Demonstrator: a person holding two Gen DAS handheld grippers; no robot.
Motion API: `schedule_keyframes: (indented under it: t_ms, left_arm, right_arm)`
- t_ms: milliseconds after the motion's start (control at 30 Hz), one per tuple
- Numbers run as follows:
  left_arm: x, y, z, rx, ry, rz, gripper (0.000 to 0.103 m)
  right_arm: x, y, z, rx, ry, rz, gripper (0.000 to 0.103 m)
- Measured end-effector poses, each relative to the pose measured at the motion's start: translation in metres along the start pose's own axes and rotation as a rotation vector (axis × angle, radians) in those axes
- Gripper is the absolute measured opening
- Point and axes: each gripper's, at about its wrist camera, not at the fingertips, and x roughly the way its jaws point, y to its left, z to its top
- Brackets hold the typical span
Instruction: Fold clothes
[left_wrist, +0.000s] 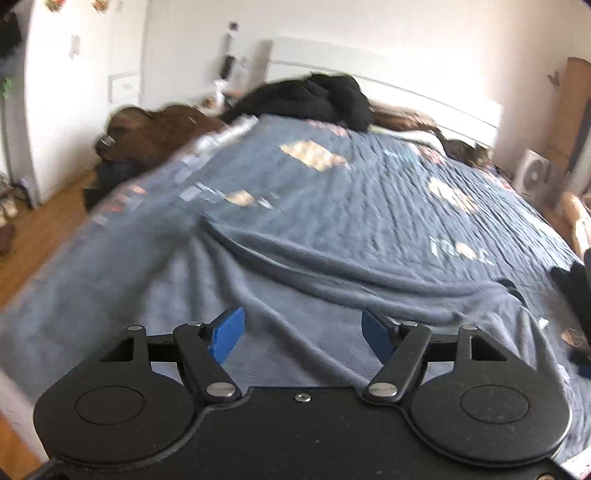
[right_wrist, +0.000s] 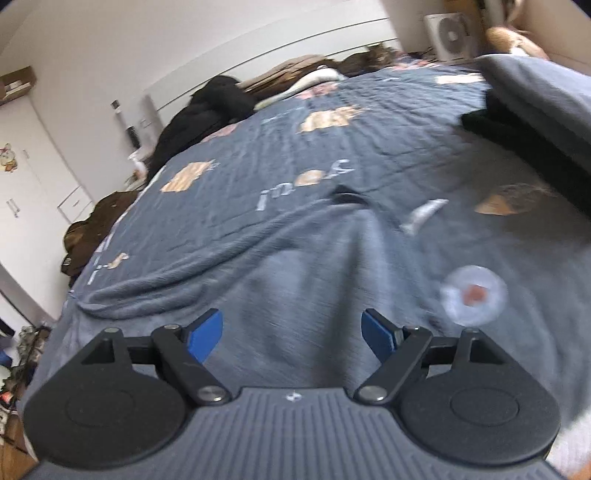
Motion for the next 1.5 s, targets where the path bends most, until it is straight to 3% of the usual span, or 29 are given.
schedule_keyframes:
  t_ms: [67,200,267,400,533,667,733,867,967,1200,1333,1500]
  left_arm:
    - [0.028,-0.008,-0.012,-0.013,0.024,-0.03,0.071]
    - [0.067,-0.01,-0.034,0.047,0.088,-0.007,0.071]
    - [0.07,-0.008,-0.034,0.095,0.091,0.001,0.071]
    - [0.079,-0.01,-0.029,0.095,0.091,0.027,0.071]
    - [0.077,-0.028,-0.024,0.216,0.072,0.04,0.071]
    - [0.078,-0.031,-0.023,0.229,0.062,-0.009,0.073]
    - [0.081,-0.026,-0.027,0.238,0.066,0.011,0.073]
    - [0.078,-0.021,-0.024,0.23,0.046,0.069,0.073]
    - [0.063,-0.023,-0.022,0.231,0.026,0.049,0.073]
    - [0.038,-0.018,-0.027,0.243,0.026,0.042,0.076]
    - [0.016,-0.017,-0.026,0.243,-0.022,0.051,0.076]
    - [0.002,0.003,-0.044,0.156,-0.002,0.032,0.076]
  right_arm:
    - [0.019,0.019,0.005,-0.039,0.009,0.004,0.082]
    - [0.062,0.06,0.014,-0.17,0.076,-0.031,0.082]
    - [0.078,0.076,0.016,-0.214,0.101,-0.037,0.082]
    - [0.103,0.1,0.022,-0.276,0.154,-0.015,0.082]
    - [0.107,0.115,0.026,-0.324,0.18,-0.006,0.082]
    - [0.101,0.117,0.024,-0.311,0.18,0.009,0.082]
    - [0.096,0.116,0.019,-0.324,0.161,0.021,0.082]
    - [0.089,0.102,0.014,-0.211,0.136,0.044,0.082]
    - [0.081,0.099,0.01,-0.16,0.104,0.043,0.082]
    - [0.047,0.104,0.001,-0.194,0.091,0.017,0.082]
    - [0.017,0.11,-0.015,-0.228,0.042,-0.003,0.082]
    - [-0.01,0.107,-0.035,-0.239,-0.022,0.002,0.082]
